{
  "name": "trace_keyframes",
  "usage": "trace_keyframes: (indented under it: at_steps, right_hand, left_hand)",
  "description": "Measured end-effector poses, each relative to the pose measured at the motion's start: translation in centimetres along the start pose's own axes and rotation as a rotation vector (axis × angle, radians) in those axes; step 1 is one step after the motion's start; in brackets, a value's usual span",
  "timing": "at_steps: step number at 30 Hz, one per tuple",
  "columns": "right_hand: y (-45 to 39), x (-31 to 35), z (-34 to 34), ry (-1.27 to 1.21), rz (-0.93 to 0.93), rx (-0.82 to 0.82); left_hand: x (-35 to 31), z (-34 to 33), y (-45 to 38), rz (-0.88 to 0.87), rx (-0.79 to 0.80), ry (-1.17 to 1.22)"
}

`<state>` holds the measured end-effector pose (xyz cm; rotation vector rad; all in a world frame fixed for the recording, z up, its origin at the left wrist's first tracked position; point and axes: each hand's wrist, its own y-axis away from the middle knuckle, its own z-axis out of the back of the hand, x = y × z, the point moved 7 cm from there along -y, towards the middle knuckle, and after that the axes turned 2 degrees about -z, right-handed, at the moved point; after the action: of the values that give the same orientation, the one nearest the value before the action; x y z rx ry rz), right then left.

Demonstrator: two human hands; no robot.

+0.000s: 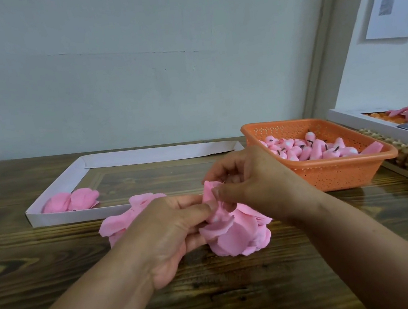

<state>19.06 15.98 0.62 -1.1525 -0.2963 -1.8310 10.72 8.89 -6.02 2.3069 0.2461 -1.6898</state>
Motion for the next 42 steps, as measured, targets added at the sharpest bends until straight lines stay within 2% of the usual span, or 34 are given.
trace_keyframes:
  at_steps: [13,18,22,25,27,30,34,38,42]
  right_hand:
    - [0.2,-0.3,-0.6,-0.037,-0.009,-0.003]
    - [0.2,-0.9,-0.7,-0.075,-0.043,-0.013]
    - [0.1,-1.6,0.0,-0.079,-0.077,-0.076]
    - [0.0,-1.7,0.4,-0.077,-0.08,-0.101]
    - [0.0,-1.8,0.2,-0.08,-0.076,-0.095]
    - [0.0,-1.8,-0.2,-0.078,-0.07,-0.092]
    - [0.1,-2.0,-0.3,-0.118,-0.08,-0.093]
    - [0.1,-2.1,-0.4,-0.123,-0.081,-0.056]
    - [0.6,-1.6,-0.4,-0.091,-0.08,0.048]
  left_hand:
    - [0.5,0.6,-0.1,0.055,-0.046,-0.039]
    - [1.0,0.5,-0.1,0.085,-0.033,0.075]
    - [0.7,0.4,0.3,0.07,0.073,0.266]
    - [0.6,0.2,0.8,0.009,0.153,0.223]
    - [0.8,0.1,1.0,-0.038,0.122,0.121]
    - [1.2,0.1,1.0,-0.09,-0.009,-0.003]
    - [1.2,0.2,0.8,-0.129,-0.105,-0.04]
    - [1.2,0.3,0.8,-0.126,-0.125,-0.021]
    - [1.0,0.4,0.8,-0.129,-0.115,-0.027]
